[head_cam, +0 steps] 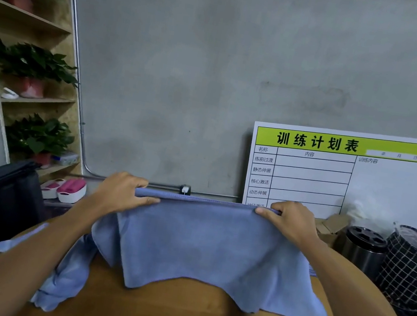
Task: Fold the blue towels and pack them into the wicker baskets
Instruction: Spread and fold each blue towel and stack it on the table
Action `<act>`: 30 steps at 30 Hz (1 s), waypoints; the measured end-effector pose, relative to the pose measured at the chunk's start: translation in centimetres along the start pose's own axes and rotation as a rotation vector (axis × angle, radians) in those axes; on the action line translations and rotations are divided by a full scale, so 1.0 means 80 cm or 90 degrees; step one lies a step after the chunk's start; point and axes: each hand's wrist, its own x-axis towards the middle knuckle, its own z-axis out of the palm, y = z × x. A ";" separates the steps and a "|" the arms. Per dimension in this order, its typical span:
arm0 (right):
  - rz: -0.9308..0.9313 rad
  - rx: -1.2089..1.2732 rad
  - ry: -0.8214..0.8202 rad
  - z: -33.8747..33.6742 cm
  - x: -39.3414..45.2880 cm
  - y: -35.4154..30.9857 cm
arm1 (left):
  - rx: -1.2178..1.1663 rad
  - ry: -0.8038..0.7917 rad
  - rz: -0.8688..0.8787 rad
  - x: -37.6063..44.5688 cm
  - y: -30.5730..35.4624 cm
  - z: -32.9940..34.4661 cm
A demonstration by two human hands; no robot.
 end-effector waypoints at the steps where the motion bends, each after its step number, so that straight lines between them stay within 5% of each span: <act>1: 0.003 0.009 0.002 -0.005 -0.001 -0.001 | 0.022 0.022 0.004 -0.005 0.004 -0.002; 11: -0.025 -0.038 0.058 -0.135 -0.022 -0.026 | 0.023 0.353 0.092 -0.044 0.068 -0.105; 16: -0.074 -0.098 0.090 -0.198 -0.017 -0.029 | 0.071 0.427 0.088 -0.042 0.086 -0.144; 22: -0.035 -0.197 0.023 -0.120 0.015 -0.002 | 0.099 0.300 0.065 -0.028 0.058 -0.040; 30: -0.016 -0.148 -0.087 0.190 -0.018 0.099 | 0.092 0.008 0.049 -0.103 0.010 0.258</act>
